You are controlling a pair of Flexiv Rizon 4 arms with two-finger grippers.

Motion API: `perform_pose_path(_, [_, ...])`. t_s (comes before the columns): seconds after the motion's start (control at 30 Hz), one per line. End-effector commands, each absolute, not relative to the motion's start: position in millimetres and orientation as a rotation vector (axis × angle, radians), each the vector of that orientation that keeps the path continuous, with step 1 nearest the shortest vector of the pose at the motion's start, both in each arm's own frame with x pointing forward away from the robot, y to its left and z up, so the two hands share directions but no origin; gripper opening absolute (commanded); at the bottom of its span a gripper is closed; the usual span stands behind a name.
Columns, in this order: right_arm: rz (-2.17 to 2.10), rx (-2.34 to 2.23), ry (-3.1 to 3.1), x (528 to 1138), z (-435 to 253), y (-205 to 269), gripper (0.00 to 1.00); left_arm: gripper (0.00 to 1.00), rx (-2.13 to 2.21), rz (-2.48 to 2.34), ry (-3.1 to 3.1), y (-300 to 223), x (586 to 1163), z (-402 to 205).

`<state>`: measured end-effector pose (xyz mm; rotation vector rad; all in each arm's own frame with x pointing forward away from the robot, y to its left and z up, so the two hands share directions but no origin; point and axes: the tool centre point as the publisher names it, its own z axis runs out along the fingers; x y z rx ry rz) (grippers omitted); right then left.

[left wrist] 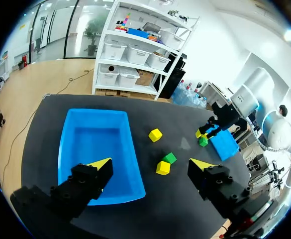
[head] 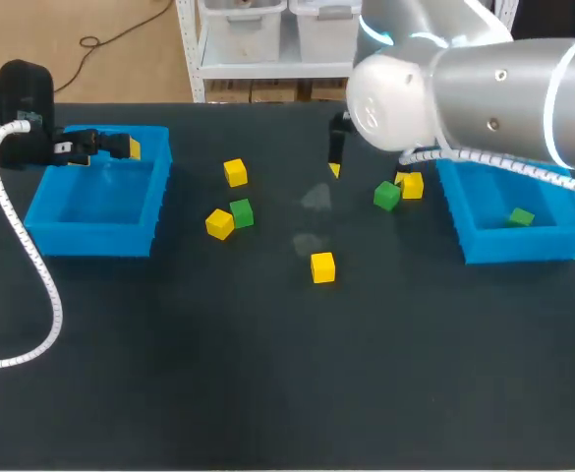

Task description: Put the green cubes in the right bin and the yellow cubes in the left bin.

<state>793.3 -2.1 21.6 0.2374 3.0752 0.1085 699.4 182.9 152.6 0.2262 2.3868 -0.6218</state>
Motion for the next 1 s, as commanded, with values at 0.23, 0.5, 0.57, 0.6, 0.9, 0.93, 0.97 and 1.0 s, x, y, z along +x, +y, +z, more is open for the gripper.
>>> perform_pose_path(0.23, [0.083, 0.277, 3.087, 786.1, 18.7, -14.7, 1.00, 1.00, 0.231, -0.634, 2.377, 184.8, 699.2, 150.8])
perform_pose_path(0.5, [0.074, 0.303, 3.081, 781.5, 22.0, -19.2, 1.00, 1.00, 0.231, -0.634, 2.377, 184.8, 699.2, 150.8])
perform_pose_path(0.57, [0.078, 0.304, 3.081, 780.0, 20.9, -17.2, 1.00, 1.00, 0.231, -0.634, 2.377, 184.8, 699.2, 150.8])
perform_pose_path(0.6, [0.080, 0.305, 3.082, 779.3, 20.4, -16.2, 1.00, 1.00, 0.231, -0.634, 2.377, 184.8, 699.2, 150.8])
perform_pose_path(0.9, [0.105, 0.333, 3.083, 774.4, 13.0, -17.1, 1.00, 1.00, 0.231, -0.634, 2.377, 184.8, 699.2, 150.8])
perform_pose_path(0.93, [0.110, 0.333, 3.086, 774.2, 11.6, -17.2, 1.00, 1.00, 0.231, -0.634, 2.377, 184.8, 699.2, 150.8])
perform_pose_path(0.97, [0.112, 0.332, 3.087, 774.1, 10.5, -17.3, 1.00, 1.00, 0.231, -0.634, 2.377, 184.8, 699.2, 150.8])
perform_pose_path(1.0, [0.117, 0.333, 3.090, 774.0, 9.2, -17.6, 1.00, 1.00, 0.231, -0.634, 2.377, 184.8, 699.2, 150.8])
